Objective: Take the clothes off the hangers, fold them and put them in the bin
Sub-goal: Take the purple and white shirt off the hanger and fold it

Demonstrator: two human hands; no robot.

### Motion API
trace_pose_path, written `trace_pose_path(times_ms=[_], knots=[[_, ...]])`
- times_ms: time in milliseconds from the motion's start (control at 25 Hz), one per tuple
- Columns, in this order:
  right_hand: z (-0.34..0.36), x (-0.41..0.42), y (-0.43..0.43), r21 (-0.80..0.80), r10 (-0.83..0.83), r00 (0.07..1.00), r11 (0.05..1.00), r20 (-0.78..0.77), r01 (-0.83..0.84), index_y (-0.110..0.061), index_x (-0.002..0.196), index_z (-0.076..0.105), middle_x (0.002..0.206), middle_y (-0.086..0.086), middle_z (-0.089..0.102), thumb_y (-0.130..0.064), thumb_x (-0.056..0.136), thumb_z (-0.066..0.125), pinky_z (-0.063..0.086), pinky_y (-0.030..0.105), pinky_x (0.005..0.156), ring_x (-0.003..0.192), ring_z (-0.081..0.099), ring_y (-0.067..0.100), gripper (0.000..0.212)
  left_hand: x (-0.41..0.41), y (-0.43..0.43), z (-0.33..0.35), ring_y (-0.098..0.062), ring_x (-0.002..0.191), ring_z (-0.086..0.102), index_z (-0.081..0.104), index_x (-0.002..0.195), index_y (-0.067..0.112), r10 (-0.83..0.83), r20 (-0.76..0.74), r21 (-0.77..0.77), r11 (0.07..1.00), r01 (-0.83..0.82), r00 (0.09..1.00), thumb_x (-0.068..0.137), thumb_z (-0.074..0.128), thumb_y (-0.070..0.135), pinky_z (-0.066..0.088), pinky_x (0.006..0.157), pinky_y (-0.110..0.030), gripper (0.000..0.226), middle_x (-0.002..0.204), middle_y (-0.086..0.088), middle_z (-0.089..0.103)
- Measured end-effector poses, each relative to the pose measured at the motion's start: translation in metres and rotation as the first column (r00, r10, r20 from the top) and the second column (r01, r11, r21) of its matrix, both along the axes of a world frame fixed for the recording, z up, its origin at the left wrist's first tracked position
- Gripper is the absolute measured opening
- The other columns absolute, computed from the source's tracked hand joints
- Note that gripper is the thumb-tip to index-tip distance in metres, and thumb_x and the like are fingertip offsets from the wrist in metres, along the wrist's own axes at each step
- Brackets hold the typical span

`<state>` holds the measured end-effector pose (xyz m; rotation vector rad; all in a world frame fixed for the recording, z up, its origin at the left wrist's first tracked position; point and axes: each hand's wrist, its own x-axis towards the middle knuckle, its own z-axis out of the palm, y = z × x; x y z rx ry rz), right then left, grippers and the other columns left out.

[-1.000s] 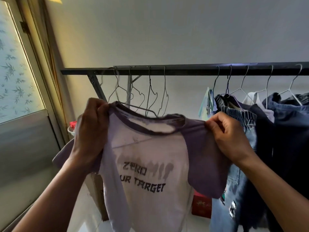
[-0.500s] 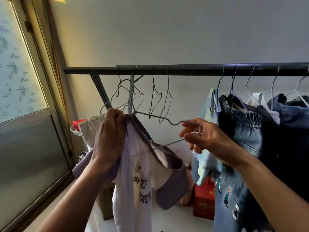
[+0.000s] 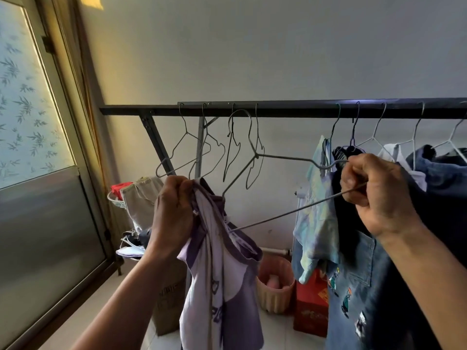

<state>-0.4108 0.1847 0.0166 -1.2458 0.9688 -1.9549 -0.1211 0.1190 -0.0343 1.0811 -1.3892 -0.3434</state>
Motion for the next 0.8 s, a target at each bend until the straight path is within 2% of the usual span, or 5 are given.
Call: trace_pose_path(times_ms=[200,320,480,640,800], knots=[[-0.003,0.008,0.005,0.030,0.015,0.971,1.000,-0.239,-0.008,-0.004,0.050,0.036,0.043,0.005,0.035,0.002,0.088,0.040,0.013,0.014,0.040,0.037,0.020,0.011,0.039,-0.023,0.011,0.010,0.004,0.069,0.054,0.055,0.088,0.013,-0.142,0.238,-0.052,0.986,0.158,0.961,0.099,0.050,0.019,0.040,0.061,-0.013,0.013,0.072,0.011,0.059],[-0.001,0.013,0.005,-0.031,0.023,0.959,0.999,-0.284,-0.033,-0.010,0.050,0.036,0.048,0.011,0.029,-0.005,0.086,0.043,0.015,0.017,0.040,0.037,0.019,0.014,0.037,-0.027,0.009,0.009,0.004,0.068,0.053,0.053,0.087,0.015,-0.244,0.303,-0.043,0.962,0.269,0.921,0.100,0.049,0.015,0.039,0.062,-0.015,0.013,0.071,0.017,0.060],[0.006,0.002,0.004,-0.132,0.012,0.998,0.991,-0.057,-0.019,-0.020,0.046,0.032,0.042,-0.002,0.029,0.000,0.084,0.037,0.006,0.027,0.043,0.038,0.016,0.012,0.044,-0.017,-0.001,0.004,0.000,0.065,0.048,0.051,0.087,0.012,-0.217,0.285,-0.081,0.965,0.249,0.934,0.101,0.047,0.012,0.036,0.060,-0.014,0.015,0.070,0.014,0.053],[0.016,-0.014,0.003,-0.123,-0.128,0.990,0.983,0.058,0.134,-0.016,0.037,0.032,0.036,-0.008,0.023,0.004,0.083,0.036,0.009,0.021,0.041,0.034,0.013,0.009,0.051,-0.013,-0.006,-0.001,0.001,0.065,0.047,0.051,0.089,0.004,-0.133,0.228,-0.096,0.983,0.158,0.965,0.100,0.047,0.010,0.036,0.059,-0.012,0.014,0.073,0.007,0.052],[0.014,-0.026,-0.007,-0.140,-0.388,0.922,0.913,0.002,0.384,-0.010,0.042,0.027,0.035,-0.008,0.026,-0.003,0.076,0.041,0.013,0.018,0.039,0.033,0.017,0.010,0.036,-0.011,-0.008,0.000,0.005,0.067,0.048,0.052,0.091,0.002,-0.089,0.182,-0.087,0.991,0.106,0.979,0.100,0.047,0.010,0.035,0.061,-0.009,0.013,0.075,0.006,0.054]])
